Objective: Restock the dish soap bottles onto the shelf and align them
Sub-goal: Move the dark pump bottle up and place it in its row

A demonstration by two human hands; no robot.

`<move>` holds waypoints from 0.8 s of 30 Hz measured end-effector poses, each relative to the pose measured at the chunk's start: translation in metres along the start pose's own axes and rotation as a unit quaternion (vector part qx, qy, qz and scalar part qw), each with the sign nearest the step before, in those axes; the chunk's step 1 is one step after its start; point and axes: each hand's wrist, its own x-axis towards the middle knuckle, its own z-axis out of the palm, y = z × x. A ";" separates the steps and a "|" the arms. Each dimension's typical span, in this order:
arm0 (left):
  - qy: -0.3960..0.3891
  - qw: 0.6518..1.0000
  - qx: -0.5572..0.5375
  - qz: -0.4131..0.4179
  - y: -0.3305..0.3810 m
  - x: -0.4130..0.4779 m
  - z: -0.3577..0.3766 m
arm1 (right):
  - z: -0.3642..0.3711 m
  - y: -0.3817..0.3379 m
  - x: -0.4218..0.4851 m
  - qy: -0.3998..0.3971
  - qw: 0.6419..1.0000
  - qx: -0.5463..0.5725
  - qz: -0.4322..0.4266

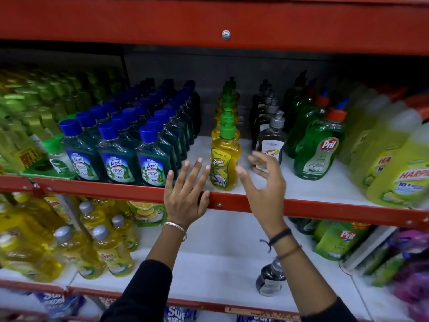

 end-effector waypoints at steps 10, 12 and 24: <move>0.012 1.000 -0.011 -0.019 0.004 -0.001 0.003 | -0.083 0.096 -0.134 -0.066 0.989 -0.026 0.130; 0.014 1.000 -0.009 -0.021 0.004 -0.002 0.004 | -0.096 0.124 -0.156 -0.092 0.975 -0.036 0.200; 0.030 0.999 -0.015 -0.029 0.005 -0.004 0.006 | -0.108 0.175 -0.188 -0.227 0.907 -0.053 0.352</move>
